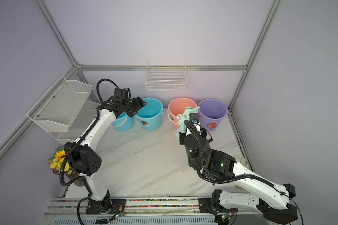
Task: Wipe the inside of the bucket with a cloth
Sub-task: Move the bucket to the center of the board.
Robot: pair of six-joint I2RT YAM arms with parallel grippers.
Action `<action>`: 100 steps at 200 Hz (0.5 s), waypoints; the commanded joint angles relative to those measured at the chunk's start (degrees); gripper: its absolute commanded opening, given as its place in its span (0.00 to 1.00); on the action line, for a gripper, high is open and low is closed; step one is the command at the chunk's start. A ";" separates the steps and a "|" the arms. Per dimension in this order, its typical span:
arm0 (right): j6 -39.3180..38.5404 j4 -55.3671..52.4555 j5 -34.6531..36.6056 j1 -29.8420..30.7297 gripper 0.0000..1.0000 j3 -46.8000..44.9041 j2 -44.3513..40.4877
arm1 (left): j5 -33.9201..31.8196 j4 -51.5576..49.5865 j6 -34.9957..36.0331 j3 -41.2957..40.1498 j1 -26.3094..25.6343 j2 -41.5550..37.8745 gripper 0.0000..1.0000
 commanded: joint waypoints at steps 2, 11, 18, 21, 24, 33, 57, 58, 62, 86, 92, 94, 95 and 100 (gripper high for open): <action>-1.38 0.01 2.57 -0.10 0.00 1.32 -1.80 | 1.29 8.19 -4.34 1.11 -3.90 1.08 0.82; -1.25 -0.21 2.49 -0.05 0.00 1.20 -2.15 | 1.27 9.74 -5.51 1.62 -5.21 2.02 0.80; -0.80 -0.48 2.50 -0.09 0.00 1.19 -2.36 | 1.27 10.86 -6.57 1.94 -6.07 2.92 0.79; -0.61 -0.50 2.50 -0.09 0.00 1.21 -2.38 | 1.23 11.35 -6.95 2.04 -6.41 3.32 0.79; -0.44 -0.44 2.50 -0.09 0.00 1.26 -2.43 | 1.28 11.80 -7.41 2.08 -6.75 3.70 0.78; -0.07 -1.75 2.40 -0.09 0.00 1.22 -2.54 | 1.24 13.27 -8.51 2.24 -7.56 4.76 0.77; 0.67 -3.12 2.36 -0.09 0.00 1.47 -2.43 | 1.14 17.37 -11.16 2.32 -9.61 7.56 0.72; 0.61 -3.17 2.34 -0.09 0.00 1.51 -2.45 | 1.17 17.48 -11.25 2.33 -9.69 7.75 0.72; 0.61 -3.36 2.41 -0.09 0.00 1.54 -2.31 | 1.15 17.89 -11.60 2.48 -9.91 8.31 0.71; 1.30 -4.62 2.18 -0.09 0.00 2.23 -2.03 | 1.90 20.56 -13.80 3.16 -11.31 11.41 0.66; 1.60 -4.89 2.15 -0.09 0.00 2.29 -1.95 | 1.87 21.13 -14.25 3.22 -11.65 11.97 0.65; 1.74 -4.96 2.11 -0.14 0.00 2.26 -1.95 | 1.80 21.27 -14.40 3.29 -11.71 12.11 0.64; 1.80 -5.01 2.13 -0.11 0.00 2.30 -1.95 | 1.76 21.36 -14.49 3.31 -11.75 12.14 0.64; 2.02 -5.28 2.10 -0.09 0.00 2.34 -2.00 | 1.79 21.83 -14.79 3.32 -11.91 12.61 0.62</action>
